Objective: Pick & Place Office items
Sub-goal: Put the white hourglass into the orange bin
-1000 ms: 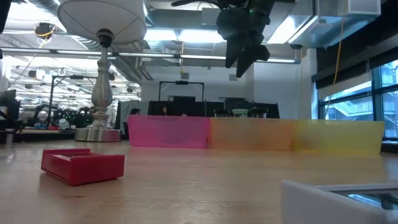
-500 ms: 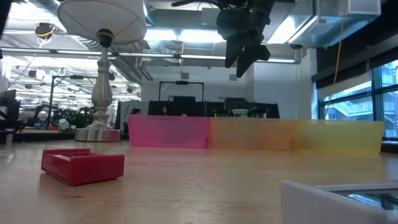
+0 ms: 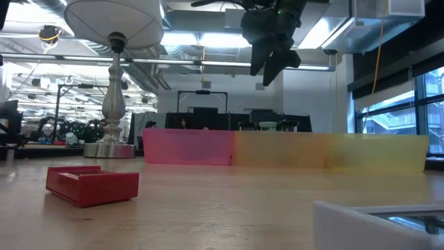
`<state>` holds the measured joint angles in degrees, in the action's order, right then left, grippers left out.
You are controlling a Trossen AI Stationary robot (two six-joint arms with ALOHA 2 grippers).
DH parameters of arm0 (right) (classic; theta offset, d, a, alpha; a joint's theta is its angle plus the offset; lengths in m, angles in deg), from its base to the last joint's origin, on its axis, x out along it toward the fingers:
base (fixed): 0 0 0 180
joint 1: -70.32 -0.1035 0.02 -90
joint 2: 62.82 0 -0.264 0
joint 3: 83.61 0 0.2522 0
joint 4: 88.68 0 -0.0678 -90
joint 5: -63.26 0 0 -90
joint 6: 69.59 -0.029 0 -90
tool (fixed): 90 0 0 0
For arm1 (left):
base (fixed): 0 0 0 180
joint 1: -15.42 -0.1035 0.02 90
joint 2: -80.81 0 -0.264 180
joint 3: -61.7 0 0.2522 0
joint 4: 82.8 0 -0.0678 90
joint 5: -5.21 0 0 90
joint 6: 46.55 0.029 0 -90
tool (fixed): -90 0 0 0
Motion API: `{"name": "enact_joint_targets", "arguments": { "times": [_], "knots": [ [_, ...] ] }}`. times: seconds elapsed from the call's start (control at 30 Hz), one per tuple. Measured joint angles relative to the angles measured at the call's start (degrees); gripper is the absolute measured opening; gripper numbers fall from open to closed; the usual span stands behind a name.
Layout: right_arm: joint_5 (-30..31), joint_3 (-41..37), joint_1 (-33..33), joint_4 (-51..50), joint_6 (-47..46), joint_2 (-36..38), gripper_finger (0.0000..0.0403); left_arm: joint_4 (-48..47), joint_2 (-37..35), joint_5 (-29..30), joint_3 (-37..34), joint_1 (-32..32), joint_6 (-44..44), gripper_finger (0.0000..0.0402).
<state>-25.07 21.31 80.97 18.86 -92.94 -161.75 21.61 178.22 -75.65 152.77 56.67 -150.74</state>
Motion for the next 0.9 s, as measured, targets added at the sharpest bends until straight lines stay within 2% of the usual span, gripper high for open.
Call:
{"name": "enact_joint_targets", "arguments": {
  "times": [0.47,0.67,0.9],
  "knots": [
    [0.0,0.0,0.0,0.0,0.2,0.0,0.0294,0.3,-0.5,1.7,-0.2,0.2,-0.1,0.0281],
    [0.0,0.0,0.0,0.4,0.2,0.0,0.0294,0.5,-2.7,5.4,-0.4,0.2,-0.3,0.0281],
    [0.0,0.0,0.0,0.4,1.0,0.0,0.0295,0.3,-2.6,3.1,-0.3,0.2,-0.2,0.0281]
  ]
}}
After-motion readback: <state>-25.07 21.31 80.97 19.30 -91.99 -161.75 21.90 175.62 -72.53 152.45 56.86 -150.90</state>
